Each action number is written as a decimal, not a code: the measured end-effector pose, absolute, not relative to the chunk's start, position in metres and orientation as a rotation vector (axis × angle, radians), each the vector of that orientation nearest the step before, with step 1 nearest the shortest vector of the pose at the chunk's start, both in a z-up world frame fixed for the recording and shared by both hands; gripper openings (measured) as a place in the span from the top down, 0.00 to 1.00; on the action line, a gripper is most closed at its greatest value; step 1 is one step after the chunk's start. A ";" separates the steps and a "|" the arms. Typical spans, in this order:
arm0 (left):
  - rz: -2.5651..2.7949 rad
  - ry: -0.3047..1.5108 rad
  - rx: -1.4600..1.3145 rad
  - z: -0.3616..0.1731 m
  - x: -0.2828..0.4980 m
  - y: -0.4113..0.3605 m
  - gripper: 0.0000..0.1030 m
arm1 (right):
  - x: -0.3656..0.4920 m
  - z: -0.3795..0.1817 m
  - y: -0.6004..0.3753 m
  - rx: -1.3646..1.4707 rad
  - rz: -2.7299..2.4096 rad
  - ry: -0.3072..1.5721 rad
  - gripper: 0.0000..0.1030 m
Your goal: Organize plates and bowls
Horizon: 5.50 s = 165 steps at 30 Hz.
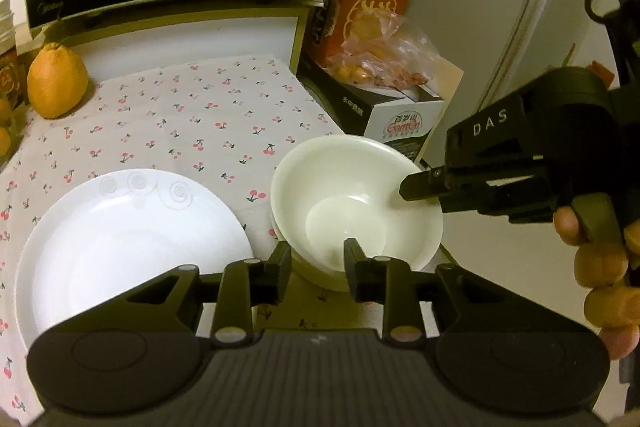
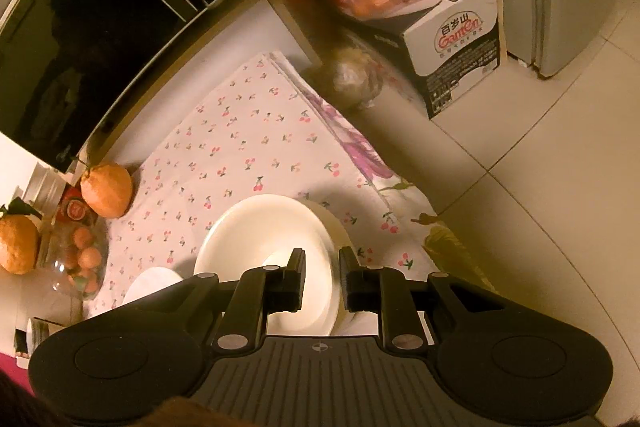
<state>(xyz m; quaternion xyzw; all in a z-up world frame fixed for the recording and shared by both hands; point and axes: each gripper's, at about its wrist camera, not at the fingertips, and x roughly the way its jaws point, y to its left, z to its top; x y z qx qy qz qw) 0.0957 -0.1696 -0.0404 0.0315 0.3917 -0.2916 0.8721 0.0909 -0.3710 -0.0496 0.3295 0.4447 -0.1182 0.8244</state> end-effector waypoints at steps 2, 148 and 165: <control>-0.611 0.809 0.080 -0.040 0.095 -0.171 0.73 | 0.091 -0.049 -0.372 0.691 -0.256 0.944 0.81; -0.739 0.748 0.404 -0.039 0.121 -0.081 0.07 | 0.131 -0.073 -0.253 0.716 0.079 1.014 0.72; -0.717 0.783 0.384 -0.047 0.123 -0.076 0.02 | 0.134 -0.072 -0.249 0.705 0.082 1.011 0.69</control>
